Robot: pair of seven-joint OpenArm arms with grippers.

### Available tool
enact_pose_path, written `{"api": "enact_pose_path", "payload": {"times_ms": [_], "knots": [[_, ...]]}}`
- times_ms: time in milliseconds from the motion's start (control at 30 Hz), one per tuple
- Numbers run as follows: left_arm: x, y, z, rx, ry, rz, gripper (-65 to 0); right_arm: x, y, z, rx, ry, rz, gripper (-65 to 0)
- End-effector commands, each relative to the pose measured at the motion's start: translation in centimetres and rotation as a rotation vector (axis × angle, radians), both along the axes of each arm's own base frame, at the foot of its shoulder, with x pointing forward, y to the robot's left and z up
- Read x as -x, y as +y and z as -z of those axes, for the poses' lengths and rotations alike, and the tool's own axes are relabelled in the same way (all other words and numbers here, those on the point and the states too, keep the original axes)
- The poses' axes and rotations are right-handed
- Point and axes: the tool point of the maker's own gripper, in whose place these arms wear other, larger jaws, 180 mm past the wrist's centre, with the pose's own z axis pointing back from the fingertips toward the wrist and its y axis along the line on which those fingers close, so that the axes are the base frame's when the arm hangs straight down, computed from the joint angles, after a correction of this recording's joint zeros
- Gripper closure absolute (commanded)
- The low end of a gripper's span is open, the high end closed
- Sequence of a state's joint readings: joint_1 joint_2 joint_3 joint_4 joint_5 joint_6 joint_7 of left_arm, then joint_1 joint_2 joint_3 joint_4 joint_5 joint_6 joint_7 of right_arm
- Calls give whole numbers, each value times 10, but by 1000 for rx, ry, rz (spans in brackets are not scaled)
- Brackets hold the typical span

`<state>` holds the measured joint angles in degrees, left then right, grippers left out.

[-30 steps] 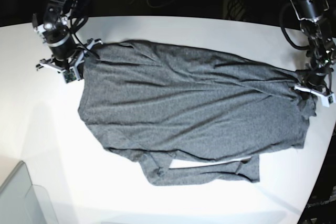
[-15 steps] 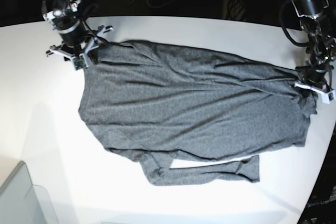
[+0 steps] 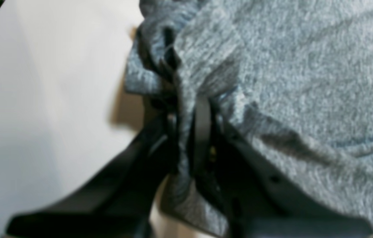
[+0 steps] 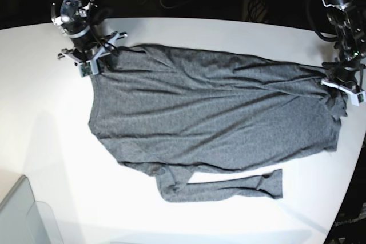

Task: Layout the t-shirt on the table in an organized manner, then fold the t-shirt properly
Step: 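Drag the shirt with both grippers toward the arms, straightening the sleeve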

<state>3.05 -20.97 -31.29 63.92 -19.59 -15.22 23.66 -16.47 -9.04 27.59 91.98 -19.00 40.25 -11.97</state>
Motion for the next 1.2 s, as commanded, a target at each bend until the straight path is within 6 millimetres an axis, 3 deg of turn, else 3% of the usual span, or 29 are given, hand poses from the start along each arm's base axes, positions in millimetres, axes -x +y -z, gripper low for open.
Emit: {"api": "enact_pose_path", "payload": {"times_ms": [0,233,333,700,900,1000,1167], "knots": [[9,5,6,-18,65,0,0,9,-14,5,49,47,14,-177],[16,4,10,-18,77,3,0,29,-51,8,97,80,92,-177],[16,2,7,-22,71,9,0,38,-53,9,104,90,93,-177],[26,-15,-2,-43,50,49,0,46,-46,-25,102,-23,85,-177],[29,-15,0,-45,56,51,-2,36,-48,-46,132,-78,79,-177],[29,-16,-3,-47,51,54,-64,25,-47,-69,122,-153,86,-177],[34,-19,-11,-69,42,69,-265,14,-45,-94,110,-234,89,-177]]}}
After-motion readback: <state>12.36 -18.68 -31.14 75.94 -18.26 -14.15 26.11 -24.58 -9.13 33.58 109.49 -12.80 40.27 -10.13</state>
